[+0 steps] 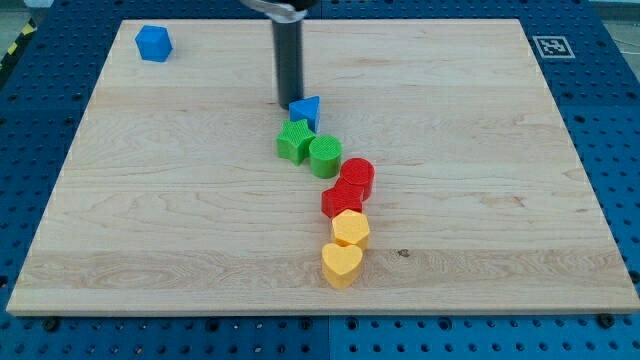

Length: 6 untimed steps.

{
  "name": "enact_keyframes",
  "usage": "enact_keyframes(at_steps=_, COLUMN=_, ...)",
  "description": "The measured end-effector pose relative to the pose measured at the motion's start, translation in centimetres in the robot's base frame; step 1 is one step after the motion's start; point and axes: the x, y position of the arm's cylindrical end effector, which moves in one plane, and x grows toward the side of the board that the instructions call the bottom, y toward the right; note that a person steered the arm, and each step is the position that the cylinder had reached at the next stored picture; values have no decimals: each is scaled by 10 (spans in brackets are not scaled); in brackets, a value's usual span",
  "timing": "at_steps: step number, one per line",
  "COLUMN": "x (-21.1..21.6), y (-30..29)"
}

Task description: Place the blue triangle above the green circle

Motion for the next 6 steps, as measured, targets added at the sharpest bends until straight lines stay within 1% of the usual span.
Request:
enact_keyframes(at_steps=1, x=2, y=-34)
enact_keyframes(at_steps=2, x=8, y=-22)
enact_keyframes(at_steps=3, x=12, y=11)
enact_keyframes(at_steps=6, x=20, y=33)
